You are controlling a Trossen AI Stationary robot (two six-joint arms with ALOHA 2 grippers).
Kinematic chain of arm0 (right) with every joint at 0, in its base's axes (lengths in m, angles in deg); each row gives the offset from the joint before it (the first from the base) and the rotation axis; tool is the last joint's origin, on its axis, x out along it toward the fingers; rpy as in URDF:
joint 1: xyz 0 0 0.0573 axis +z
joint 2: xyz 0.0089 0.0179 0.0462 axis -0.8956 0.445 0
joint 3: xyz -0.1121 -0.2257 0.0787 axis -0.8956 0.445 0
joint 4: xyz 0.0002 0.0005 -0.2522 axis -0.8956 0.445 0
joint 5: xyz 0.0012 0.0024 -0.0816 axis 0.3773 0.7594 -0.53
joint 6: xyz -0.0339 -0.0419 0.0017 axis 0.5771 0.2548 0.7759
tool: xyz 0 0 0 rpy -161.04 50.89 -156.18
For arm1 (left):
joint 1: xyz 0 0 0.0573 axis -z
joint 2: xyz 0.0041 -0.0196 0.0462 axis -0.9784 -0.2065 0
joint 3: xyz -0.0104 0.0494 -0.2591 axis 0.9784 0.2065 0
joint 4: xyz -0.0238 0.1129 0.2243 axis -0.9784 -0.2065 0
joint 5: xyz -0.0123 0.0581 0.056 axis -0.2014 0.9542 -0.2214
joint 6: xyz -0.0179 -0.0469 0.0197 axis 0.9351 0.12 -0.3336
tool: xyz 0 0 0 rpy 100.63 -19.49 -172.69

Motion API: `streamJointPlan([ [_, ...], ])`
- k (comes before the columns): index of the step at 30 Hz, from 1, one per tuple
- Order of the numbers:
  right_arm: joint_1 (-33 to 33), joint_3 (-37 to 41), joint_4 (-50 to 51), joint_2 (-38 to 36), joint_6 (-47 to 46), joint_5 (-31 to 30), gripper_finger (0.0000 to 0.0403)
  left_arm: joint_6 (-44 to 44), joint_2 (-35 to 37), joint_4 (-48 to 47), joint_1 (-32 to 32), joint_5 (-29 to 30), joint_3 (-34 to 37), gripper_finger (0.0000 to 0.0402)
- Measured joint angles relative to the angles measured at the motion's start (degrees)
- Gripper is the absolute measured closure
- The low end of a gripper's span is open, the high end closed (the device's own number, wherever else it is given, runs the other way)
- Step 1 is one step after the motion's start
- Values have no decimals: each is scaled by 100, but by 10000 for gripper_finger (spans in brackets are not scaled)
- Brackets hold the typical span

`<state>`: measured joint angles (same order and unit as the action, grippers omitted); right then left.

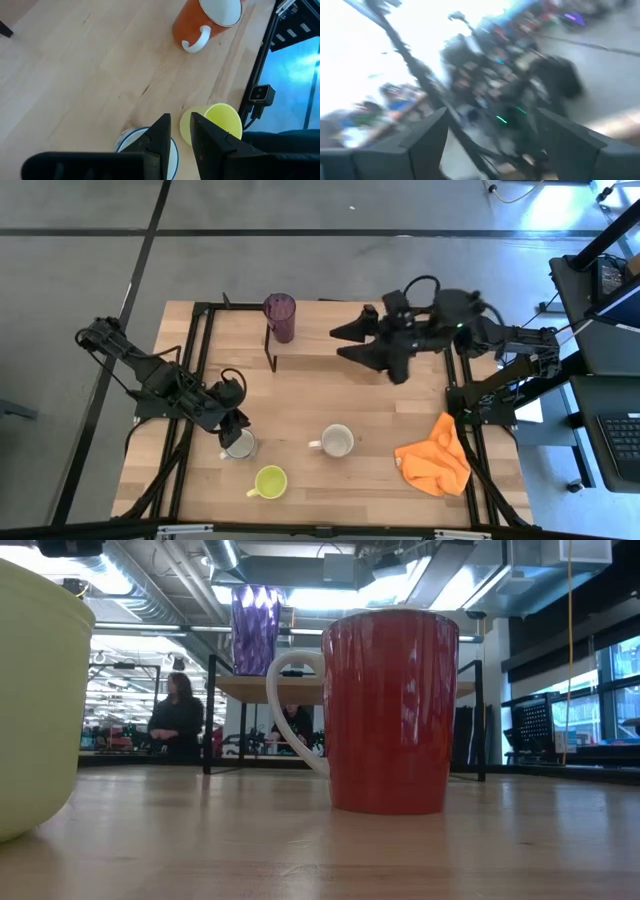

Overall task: Stack small to large cups/mugs on shelf
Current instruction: Put the orange mug on the shelf

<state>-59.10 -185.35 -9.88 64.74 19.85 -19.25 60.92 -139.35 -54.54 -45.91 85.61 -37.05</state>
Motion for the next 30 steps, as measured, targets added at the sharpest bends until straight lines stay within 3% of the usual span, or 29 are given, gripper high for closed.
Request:
streamJointPlan([
  [8,-104,-2,-503,-4,-102,223,104,57,0,1,-1,167,0,334],
  [14,-83,-2,-473,-4,-999,202,104,54,0,-1,-1,177,0,334],
  [21,22,0,404,-2,-1088,-31,111,53,0,-8,-1,136,0,334],
  [25,48,-2,898,-7,-557,-56,150,50,0,-10,-1,131,0,334],
  [30,74,-2,1549,-5,265,-52,230,55,0,-8,-1,122,0,334],
])
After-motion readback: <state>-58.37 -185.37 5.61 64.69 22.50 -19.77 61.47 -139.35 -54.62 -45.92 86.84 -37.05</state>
